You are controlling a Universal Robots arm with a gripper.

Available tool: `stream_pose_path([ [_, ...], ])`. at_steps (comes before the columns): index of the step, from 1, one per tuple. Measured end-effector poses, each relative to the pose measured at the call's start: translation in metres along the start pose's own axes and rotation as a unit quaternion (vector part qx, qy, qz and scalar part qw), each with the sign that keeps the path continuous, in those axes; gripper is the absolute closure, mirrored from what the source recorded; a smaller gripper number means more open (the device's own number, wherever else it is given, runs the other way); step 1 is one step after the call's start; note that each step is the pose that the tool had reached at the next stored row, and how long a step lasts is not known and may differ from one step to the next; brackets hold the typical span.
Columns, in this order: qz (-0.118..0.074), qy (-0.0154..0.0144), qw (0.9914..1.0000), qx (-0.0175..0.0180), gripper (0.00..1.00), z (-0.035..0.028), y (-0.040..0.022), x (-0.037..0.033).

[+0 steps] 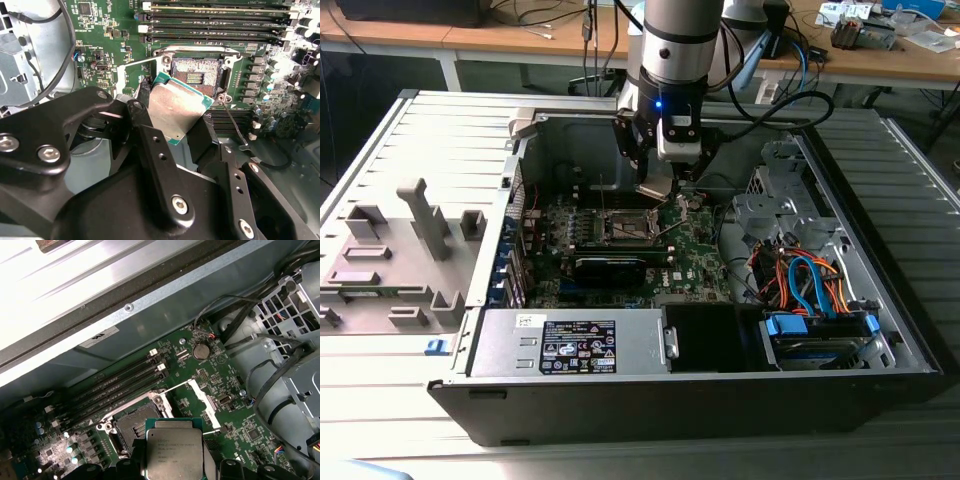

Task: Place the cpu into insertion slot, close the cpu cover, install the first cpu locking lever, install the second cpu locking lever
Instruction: 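Place the cpu into insertion slot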

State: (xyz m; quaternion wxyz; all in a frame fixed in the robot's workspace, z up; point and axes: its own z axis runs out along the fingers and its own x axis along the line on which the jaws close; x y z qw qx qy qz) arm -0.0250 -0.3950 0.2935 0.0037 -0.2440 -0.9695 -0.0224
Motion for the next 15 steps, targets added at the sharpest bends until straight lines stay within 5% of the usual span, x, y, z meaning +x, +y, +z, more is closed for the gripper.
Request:
stream_pose_path([
  [15,0.008,-0.0003,0.99997,-0.0001,0.45,0.0001,0.0,0.0],
])
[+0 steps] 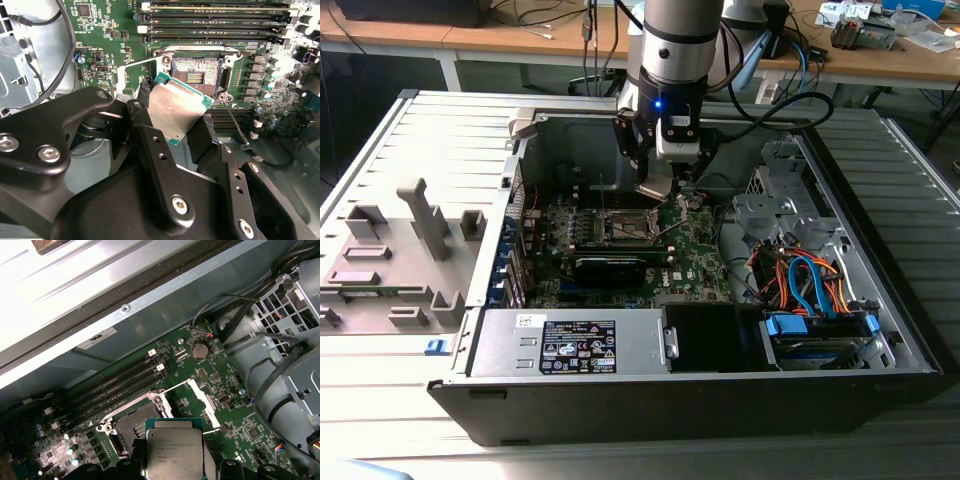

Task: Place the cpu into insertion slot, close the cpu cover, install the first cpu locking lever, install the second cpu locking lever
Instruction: 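Place the cpu into insertion slot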

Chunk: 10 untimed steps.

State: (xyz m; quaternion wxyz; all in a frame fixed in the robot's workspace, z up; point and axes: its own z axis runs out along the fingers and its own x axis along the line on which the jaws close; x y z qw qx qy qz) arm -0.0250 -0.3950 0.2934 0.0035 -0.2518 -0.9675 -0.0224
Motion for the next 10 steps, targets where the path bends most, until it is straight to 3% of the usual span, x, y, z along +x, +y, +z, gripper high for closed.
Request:
stream_pose_path([
  [10,0.005,-0.0002,0.99998,-0.0001,0.45,0.0001,0.0,0.0],
])
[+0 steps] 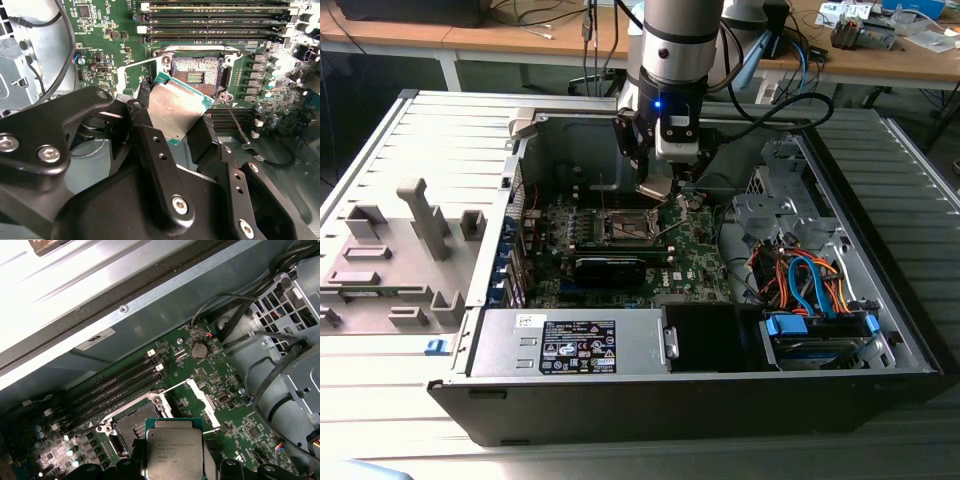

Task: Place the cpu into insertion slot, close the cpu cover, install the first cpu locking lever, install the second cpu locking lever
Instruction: 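Place the cpu into insertion slot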

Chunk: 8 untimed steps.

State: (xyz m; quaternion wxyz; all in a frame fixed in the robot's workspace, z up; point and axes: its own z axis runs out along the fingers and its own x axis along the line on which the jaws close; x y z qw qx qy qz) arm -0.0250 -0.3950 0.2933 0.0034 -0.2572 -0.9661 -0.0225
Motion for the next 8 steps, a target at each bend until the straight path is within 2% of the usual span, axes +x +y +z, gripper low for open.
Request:
stream_pose_path([
  [8,0.004,-0.0002,0.99999,-0.0001,0.45,0.0,0.0,0.0],
])
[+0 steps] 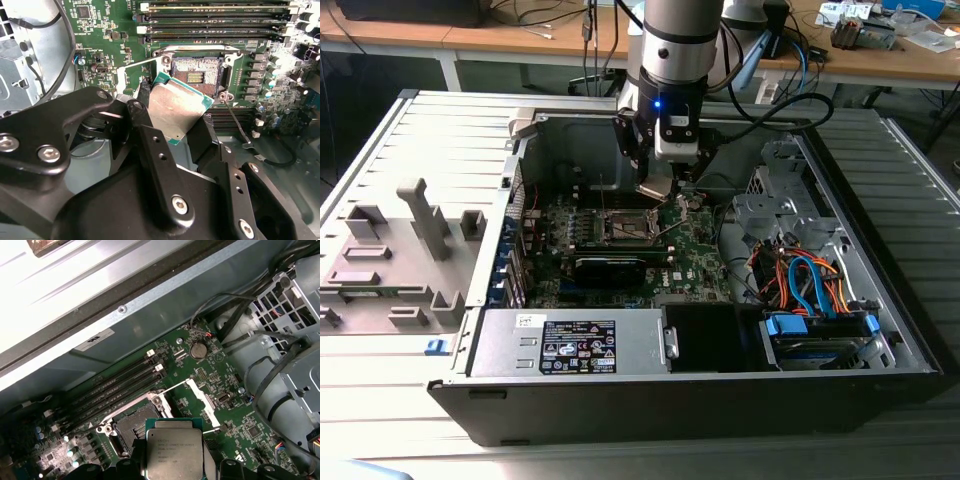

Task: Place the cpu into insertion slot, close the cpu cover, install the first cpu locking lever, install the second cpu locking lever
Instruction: 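Place the cpu into insertion slot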

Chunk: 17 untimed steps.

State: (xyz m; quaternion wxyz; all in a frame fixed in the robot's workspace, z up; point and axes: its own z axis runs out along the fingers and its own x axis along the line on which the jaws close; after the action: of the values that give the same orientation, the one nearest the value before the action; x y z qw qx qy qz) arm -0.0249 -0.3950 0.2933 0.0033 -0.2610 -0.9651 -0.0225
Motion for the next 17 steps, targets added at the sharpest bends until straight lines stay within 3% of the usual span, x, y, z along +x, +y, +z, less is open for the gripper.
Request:
stream_pose_path([
  [17,0.01,-0.0004,0.99995,-0.0002,0.45,0.0001,0.0,0.0],
])
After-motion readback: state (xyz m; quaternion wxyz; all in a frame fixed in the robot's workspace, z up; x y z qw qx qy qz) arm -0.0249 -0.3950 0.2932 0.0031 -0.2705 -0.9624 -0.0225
